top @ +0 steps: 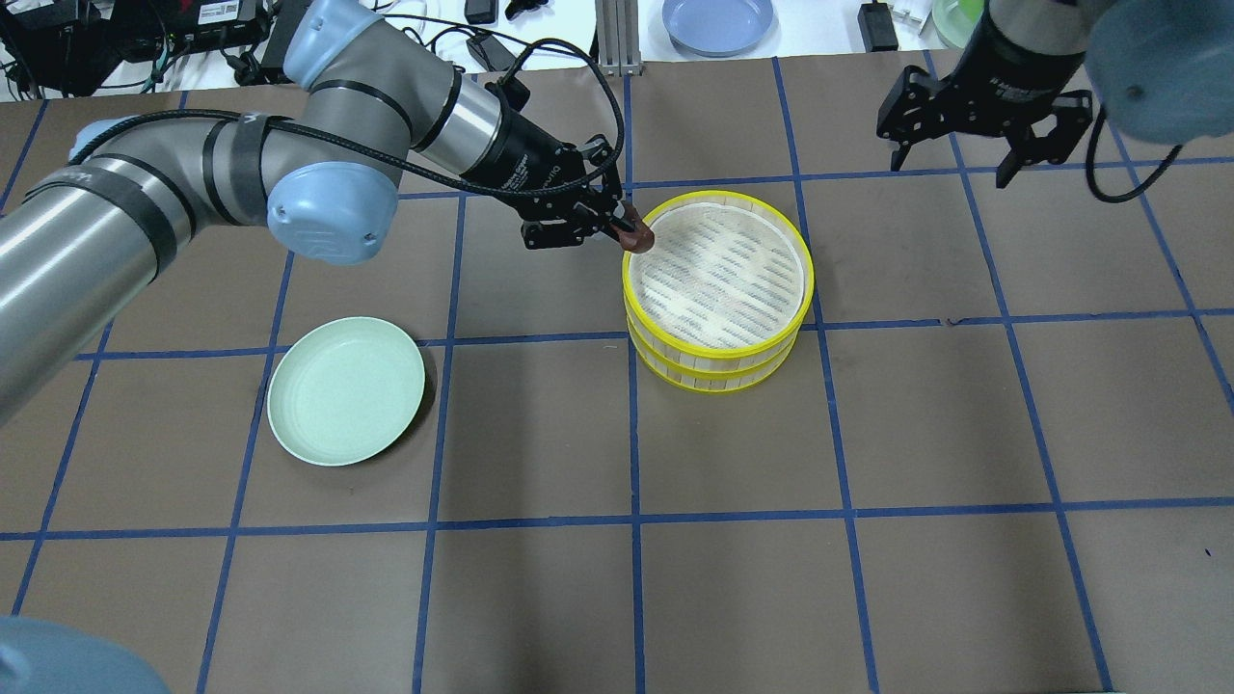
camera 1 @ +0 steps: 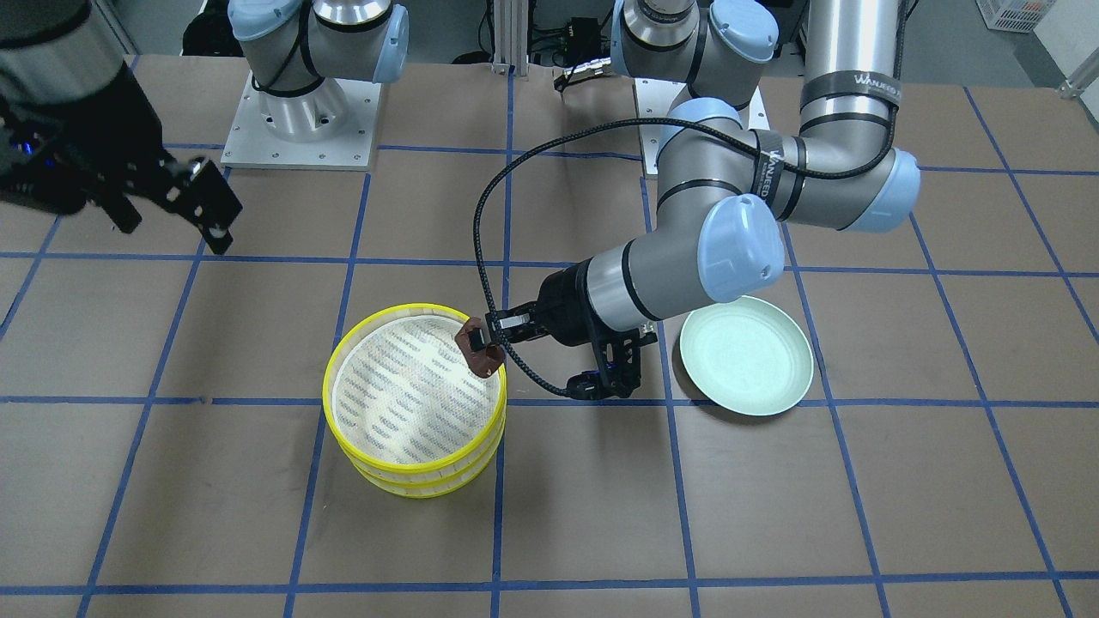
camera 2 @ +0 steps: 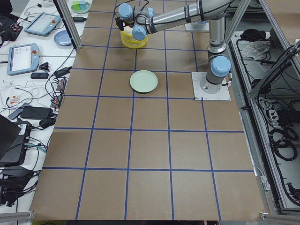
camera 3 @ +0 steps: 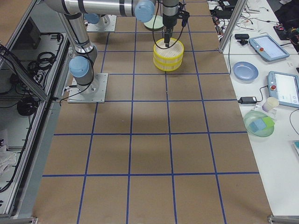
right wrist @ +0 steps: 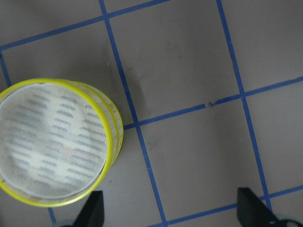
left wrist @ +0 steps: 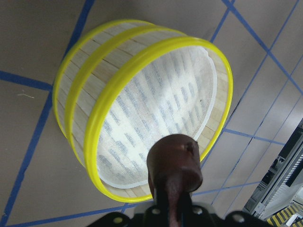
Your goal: Stack buns with steamer
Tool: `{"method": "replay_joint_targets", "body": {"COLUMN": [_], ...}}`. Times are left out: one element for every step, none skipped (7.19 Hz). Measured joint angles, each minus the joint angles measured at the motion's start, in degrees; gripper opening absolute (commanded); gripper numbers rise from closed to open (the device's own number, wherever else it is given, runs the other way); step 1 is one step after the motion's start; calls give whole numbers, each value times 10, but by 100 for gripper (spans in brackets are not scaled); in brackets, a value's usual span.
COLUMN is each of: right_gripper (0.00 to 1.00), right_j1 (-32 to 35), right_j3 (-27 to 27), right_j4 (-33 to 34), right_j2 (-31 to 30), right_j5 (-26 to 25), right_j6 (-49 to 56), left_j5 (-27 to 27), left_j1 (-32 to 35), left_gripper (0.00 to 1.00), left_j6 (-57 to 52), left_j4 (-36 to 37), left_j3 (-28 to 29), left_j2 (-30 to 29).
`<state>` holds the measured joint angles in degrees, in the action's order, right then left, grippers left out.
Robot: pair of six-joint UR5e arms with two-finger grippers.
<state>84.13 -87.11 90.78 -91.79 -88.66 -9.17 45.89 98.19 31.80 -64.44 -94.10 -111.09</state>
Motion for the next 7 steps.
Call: {"method": "replay_joint_targets", "body": {"right_gripper": [100,100,100,100,100,100,100], "right_j1": [1,5,14,27,42,51,54], "right_j3": [3,3,4,4,3,1,0], "right_j4": [-24,-38,-43,-40,-26,-12,-5], "right_j2": [-28,-38,-38,-38,-36,-32,-25], "right_j5": [23,34,20,-7,-24,-29,-29], "right_j6": [0,0,-1,-2,-7,-9,-9], "left_j5": [-2,-1,1,0,-1,-3,-2], "left_j1": [10,14,16,16,17,17,18], "left_gripper": [100,100,100,100,100,100,99], "left_j6": [17,37,51,65,80,89,92], "left_j4": [28,57,74,82,86,87,88], "left_j3": [0,0,0,1,2,3,5], "left_j2": [-13,-25,-32,-35,-36,-36,-37]}}
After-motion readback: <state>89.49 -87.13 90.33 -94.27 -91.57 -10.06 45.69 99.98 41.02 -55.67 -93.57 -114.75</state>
